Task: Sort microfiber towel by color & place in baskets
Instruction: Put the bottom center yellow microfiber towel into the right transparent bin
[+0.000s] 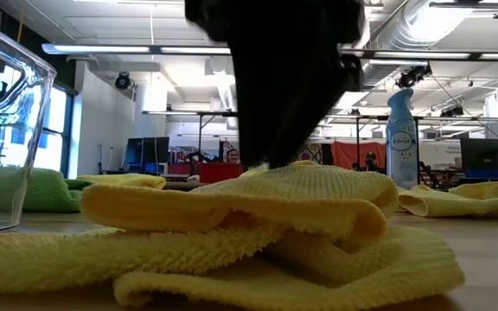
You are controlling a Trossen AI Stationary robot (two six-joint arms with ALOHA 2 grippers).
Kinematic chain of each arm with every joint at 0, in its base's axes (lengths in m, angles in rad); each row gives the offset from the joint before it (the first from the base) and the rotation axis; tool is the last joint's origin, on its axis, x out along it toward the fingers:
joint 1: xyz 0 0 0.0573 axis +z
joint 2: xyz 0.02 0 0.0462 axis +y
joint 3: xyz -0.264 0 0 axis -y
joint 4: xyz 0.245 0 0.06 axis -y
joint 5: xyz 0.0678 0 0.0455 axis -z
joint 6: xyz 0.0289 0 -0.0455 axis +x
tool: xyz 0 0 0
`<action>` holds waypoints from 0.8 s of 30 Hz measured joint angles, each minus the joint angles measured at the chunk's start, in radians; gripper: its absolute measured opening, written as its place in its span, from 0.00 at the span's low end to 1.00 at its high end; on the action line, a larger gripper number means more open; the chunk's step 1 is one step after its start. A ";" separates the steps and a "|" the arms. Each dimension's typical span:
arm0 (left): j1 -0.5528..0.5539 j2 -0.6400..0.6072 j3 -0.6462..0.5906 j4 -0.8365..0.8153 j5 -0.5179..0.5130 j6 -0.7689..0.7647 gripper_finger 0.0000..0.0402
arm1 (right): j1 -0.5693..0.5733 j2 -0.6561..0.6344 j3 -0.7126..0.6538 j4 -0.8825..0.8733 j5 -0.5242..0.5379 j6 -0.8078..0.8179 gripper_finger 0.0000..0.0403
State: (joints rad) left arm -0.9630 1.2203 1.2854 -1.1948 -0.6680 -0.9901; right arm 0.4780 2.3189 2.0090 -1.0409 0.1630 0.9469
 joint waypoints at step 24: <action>0.000 0.008 0.000 -0.018 0.005 -0.002 0.23 | -0.001 0.121 0.004 -0.049 -0.098 0.093 0.05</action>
State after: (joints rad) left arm -0.9634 1.2285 1.2854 -1.2133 -0.6628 -0.9919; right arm 0.4772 2.4404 2.0133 -1.0894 0.0652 1.0402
